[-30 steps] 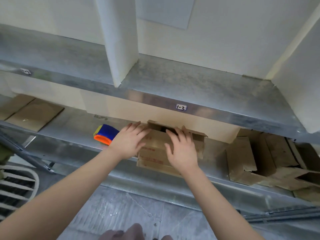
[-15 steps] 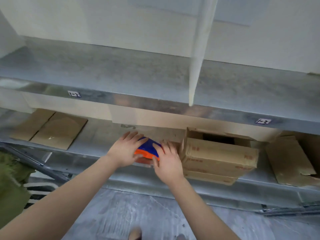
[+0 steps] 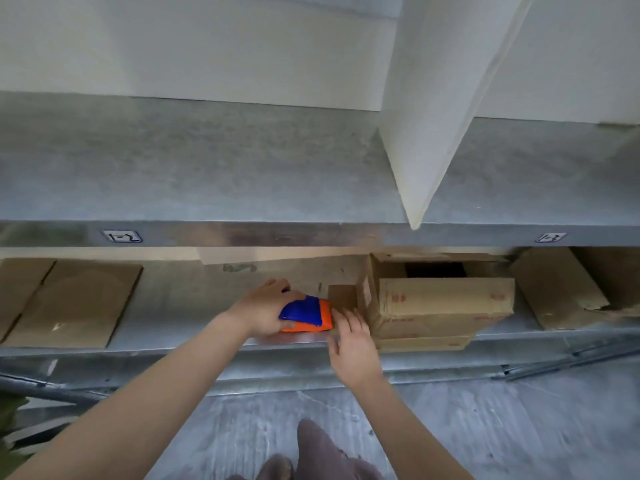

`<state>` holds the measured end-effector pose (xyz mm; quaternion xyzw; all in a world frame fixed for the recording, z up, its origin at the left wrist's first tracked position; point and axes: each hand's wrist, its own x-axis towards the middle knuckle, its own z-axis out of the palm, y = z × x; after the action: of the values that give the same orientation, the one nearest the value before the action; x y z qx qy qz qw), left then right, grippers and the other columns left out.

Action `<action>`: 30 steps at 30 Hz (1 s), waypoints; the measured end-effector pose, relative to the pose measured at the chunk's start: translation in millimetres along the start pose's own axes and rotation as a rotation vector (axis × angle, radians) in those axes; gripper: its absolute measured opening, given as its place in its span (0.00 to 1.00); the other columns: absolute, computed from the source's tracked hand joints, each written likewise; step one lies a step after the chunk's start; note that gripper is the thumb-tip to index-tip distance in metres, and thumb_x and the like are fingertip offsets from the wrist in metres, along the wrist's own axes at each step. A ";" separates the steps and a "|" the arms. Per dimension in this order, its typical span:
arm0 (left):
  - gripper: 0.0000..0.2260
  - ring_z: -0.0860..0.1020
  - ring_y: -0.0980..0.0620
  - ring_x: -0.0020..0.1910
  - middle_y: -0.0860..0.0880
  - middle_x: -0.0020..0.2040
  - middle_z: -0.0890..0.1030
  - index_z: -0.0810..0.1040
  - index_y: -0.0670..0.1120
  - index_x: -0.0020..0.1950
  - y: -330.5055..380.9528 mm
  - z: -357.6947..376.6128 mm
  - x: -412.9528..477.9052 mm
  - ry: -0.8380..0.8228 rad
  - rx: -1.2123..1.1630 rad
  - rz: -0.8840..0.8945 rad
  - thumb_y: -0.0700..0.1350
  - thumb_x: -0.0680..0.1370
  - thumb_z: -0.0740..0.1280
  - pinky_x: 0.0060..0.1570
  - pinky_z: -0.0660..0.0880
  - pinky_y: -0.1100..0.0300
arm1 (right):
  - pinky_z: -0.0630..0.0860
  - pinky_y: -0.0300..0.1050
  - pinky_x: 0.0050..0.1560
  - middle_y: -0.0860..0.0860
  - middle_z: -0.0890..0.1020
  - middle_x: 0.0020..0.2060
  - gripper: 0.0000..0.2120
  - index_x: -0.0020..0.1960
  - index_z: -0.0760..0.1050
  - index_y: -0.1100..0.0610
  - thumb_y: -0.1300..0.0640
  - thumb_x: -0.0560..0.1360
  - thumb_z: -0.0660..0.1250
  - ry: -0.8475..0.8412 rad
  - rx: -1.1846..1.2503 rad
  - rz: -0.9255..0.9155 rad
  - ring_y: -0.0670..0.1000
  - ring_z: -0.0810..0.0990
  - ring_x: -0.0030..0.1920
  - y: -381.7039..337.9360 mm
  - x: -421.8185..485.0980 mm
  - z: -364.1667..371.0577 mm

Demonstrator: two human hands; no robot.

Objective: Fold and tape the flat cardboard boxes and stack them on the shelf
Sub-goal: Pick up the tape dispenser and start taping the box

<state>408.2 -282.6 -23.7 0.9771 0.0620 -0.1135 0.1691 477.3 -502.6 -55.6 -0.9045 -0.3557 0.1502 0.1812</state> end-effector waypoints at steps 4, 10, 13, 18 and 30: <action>0.25 0.69 0.50 0.55 0.50 0.55 0.71 0.71 0.57 0.68 -2.5 -2.6 -3.1 -0.038 -0.061 0.011 0.59 0.72 0.70 0.53 0.69 0.57 | 0.52 0.43 0.76 0.51 0.60 0.77 0.26 0.78 0.55 0.53 0.55 0.82 0.56 -0.010 0.027 0.020 0.52 0.53 0.77 -0.2 3.0 2.7; 0.27 0.70 0.50 0.60 0.51 0.61 0.74 0.71 0.55 0.70 -43.4 -12.9 -25.3 -0.080 -0.055 -0.069 0.56 0.72 0.71 0.55 0.66 0.61 | 0.52 0.44 0.76 0.50 0.59 0.77 0.26 0.78 0.55 0.53 0.53 0.82 0.56 -0.044 0.011 0.039 0.51 0.53 0.78 0.7 13.2 8.1; 0.26 0.67 0.51 0.61 0.52 0.63 0.73 0.71 0.54 0.70 -48.5 -11.0 -30.8 -0.063 -0.105 -0.117 0.53 0.73 0.71 0.54 0.63 0.62 | 0.51 0.44 0.76 0.51 0.59 0.77 0.25 0.78 0.56 0.54 0.53 0.83 0.55 -0.066 -0.015 0.004 0.52 0.53 0.78 -4.8 21.3 11.1; 0.25 0.66 0.50 0.60 0.51 0.63 0.72 0.70 0.54 0.69 -44.7 -1.3 -37.3 -0.001 -0.139 -0.152 0.48 0.73 0.70 0.57 0.66 0.59 | 0.54 0.44 0.75 0.51 0.61 0.77 0.23 0.77 0.58 0.53 0.52 0.83 0.53 -0.069 -0.033 0.004 0.52 0.53 0.78 -8.1 31.0 14.9; 0.21 0.66 0.59 0.54 0.58 0.55 0.73 0.76 0.56 0.65 -31.3 -19.9 -60.2 0.221 -0.180 0.039 0.47 0.73 0.72 0.54 0.67 0.65 | 0.63 0.46 0.71 0.55 0.70 0.70 0.20 0.74 0.66 0.57 0.55 0.82 0.59 -0.065 0.211 0.003 0.55 0.65 0.72 -3.1 44.9 13.8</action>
<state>348.9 -251.4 -0.8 0.9655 0.0712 0.0041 0.2503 501.4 -466.1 -72.9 -0.8754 -0.3424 0.2166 0.2636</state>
